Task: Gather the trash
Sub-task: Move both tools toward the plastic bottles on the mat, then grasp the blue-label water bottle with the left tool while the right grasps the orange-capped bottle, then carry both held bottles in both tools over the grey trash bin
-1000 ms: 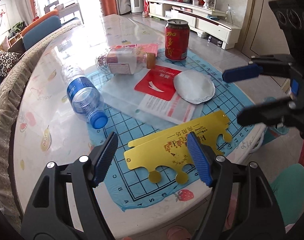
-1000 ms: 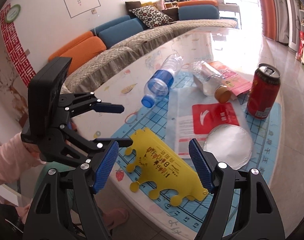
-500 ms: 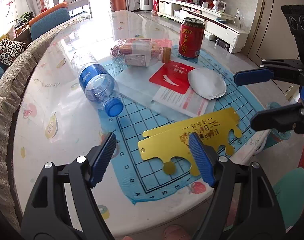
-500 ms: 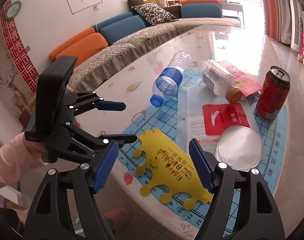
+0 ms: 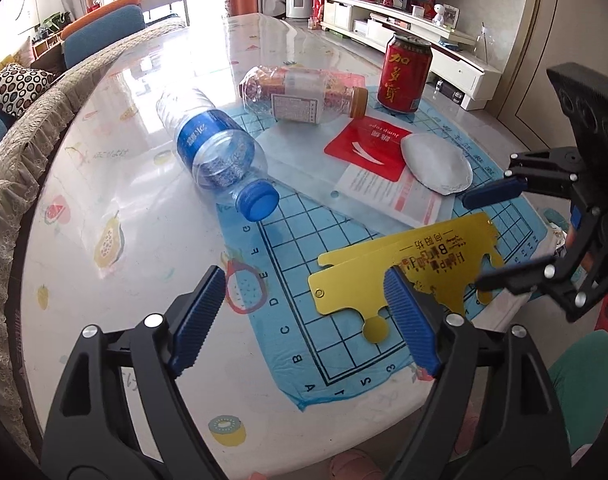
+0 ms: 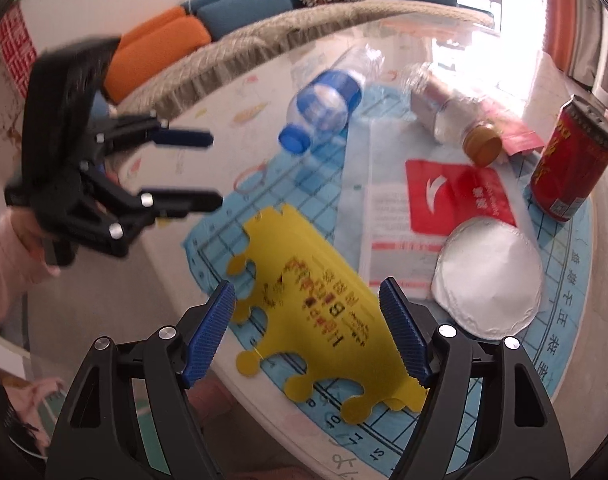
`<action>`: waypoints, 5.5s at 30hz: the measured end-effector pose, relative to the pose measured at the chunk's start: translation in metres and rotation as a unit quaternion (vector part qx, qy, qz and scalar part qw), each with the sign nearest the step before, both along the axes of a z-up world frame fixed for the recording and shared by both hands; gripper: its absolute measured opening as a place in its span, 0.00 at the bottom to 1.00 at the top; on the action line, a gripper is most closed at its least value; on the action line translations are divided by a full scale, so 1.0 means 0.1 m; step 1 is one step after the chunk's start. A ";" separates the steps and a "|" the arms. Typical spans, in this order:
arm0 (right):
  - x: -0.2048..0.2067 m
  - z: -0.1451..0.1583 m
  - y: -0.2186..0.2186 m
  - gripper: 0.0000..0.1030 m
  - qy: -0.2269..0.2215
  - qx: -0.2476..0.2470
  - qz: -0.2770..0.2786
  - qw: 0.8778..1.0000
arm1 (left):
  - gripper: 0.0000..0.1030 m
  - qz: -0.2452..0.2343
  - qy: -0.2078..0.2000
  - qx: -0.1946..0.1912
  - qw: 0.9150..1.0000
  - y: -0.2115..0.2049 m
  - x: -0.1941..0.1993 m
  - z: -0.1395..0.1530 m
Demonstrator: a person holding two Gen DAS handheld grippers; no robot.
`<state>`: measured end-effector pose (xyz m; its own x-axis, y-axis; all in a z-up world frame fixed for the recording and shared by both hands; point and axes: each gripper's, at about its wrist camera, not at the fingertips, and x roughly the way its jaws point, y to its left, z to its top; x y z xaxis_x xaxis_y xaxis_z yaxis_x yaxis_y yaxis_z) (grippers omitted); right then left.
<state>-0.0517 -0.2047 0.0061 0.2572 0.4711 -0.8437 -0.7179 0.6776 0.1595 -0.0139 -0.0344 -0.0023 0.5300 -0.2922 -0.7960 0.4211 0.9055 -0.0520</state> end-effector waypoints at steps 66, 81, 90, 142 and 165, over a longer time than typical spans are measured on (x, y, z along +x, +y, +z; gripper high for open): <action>1.91 -0.10 0.53 0.65 -0.065 -0.045 -0.021 0.997 | 0.66 0.125 0.047 -0.006 0.991 0.25 1.55 -0.36; 0.63 0.75 -0.06 0.64 -0.064 0.017 -0.078 0.995 | 0.65 0.103 0.010 -0.038 0.994 0.17 0.69 -0.02; 0.11 0.84 -0.33 0.64 -0.063 0.041 -0.126 0.989 | 0.65 0.060 -0.007 -0.033 0.998 -0.09 0.21 0.13; 0.08 0.56 -0.44 0.64 -0.033 0.101 -0.141 0.984 | 0.65 0.047 -0.021 -0.011 0.999 -0.14 -0.04 0.17; -0.94 0.39 -3.22 0.64 -0.039 0.106 -0.305 0.946 | 0.65 -0.165 -0.007 -0.010 0.986 -3.04 -0.62 0.11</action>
